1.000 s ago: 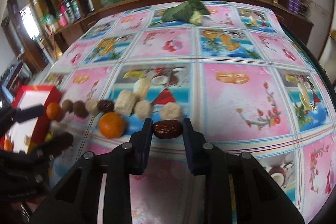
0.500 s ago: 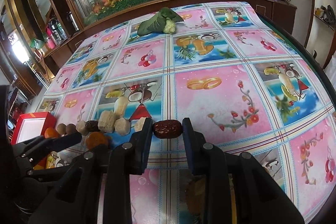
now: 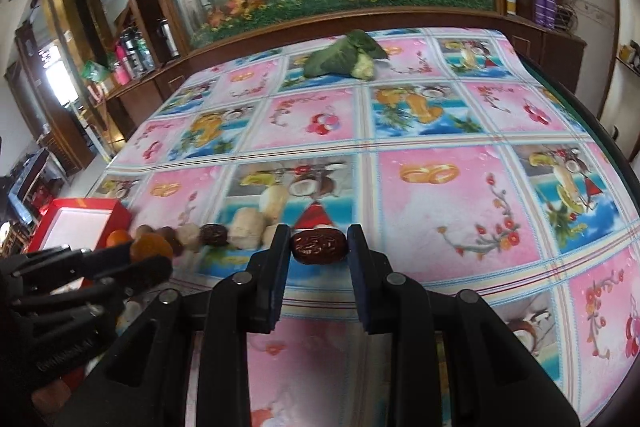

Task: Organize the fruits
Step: 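Grasp a red date with the right gripper while the left grasps an orange, then carry the orange and date into the white tray while both grippers open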

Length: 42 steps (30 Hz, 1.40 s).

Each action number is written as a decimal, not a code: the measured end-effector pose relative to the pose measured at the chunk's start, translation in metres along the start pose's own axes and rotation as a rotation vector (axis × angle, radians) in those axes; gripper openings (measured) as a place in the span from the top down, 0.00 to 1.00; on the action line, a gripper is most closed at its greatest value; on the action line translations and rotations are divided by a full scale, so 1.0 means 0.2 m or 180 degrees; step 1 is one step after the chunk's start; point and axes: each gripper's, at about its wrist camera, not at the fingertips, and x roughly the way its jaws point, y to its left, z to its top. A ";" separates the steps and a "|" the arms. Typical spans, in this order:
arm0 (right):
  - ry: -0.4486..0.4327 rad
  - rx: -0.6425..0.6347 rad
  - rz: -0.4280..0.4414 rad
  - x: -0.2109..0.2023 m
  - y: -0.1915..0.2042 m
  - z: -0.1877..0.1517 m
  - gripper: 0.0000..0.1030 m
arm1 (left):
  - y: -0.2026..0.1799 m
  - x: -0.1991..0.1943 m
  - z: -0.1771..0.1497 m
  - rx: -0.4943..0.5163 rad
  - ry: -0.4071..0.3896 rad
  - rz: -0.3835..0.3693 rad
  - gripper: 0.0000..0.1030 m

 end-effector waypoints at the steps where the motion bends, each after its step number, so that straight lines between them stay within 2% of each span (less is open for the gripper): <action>1: -0.0046 -0.0083 0.0031 -0.01 0.04 -0.01 0.70 | 0.03 -0.03 -0.01 -0.0017 -0.0032 0.0040 0.71; 4: -0.0126 -0.0171 0.0160 -0.04 0.13 -0.02 0.70 | 0.15 -0.13 -0.05 -0.0115 -0.0125 0.0177 0.71; 9: -0.0083 -0.0210 0.0380 -0.02 0.33 -0.04 0.70 | 0.38 -0.25 -0.15 -0.0336 -0.0215 0.0431 0.71; 16: 0.0080 -0.0550 0.0790 0.00 0.77 -0.14 0.70 | 0.67 -0.35 -0.30 -0.0628 -0.0197 0.0704 0.71; 22: 0.0186 -0.0921 0.0975 0.01 1.12 -0.23 0.70 | 0.84 -0.40 -0.38 -0.0779 -0.0211 0.0903 0.71; 28: 0.0342 -0.1076 0.0954 0.07 1.30 -0.27 0.70 | 0.96 -0.42 -0.43 -0.0887 -0.0212 0.1025 0.71; 34: 0.0598 -0.1058 0.0812 0.18 1.36 -0.24 0.70 | 1.06 -0.40 -0.46 -0.0959 -0.0152 0.1125 0.71; 42: 0.0799 -0.1050 0.0702 0.27 1.38 -0.27 0.70 | 1.07 -0.36 -0.48 -0.0942 -0.0071 0.1087 0.70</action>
